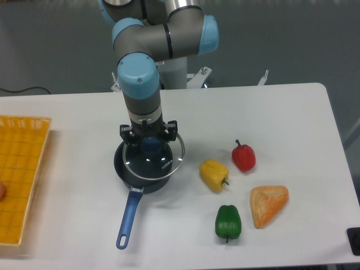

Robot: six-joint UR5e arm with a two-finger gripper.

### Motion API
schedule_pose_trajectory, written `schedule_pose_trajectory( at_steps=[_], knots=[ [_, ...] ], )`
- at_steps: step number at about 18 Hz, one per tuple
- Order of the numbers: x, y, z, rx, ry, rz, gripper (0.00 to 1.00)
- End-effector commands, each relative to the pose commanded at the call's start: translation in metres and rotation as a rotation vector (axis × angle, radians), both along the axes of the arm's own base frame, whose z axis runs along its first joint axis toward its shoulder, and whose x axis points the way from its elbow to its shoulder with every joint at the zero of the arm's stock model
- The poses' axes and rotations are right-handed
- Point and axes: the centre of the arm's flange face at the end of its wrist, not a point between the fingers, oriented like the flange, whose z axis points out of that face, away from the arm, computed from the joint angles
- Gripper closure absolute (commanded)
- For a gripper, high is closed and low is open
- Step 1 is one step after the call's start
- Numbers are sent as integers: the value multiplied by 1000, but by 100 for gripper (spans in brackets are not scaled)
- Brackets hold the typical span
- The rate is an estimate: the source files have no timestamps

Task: Open the lid
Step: 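Lift the glass lid up off the saucepan by its knob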

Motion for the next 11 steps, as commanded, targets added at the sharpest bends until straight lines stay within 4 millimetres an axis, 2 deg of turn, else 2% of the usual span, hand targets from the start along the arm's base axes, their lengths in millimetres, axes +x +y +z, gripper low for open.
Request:
schedule_pose_trajectory(
  at_steps=[11],
  knots=[
    [-8, -3, 1, 7, -2, -5, 52]
  ],
)
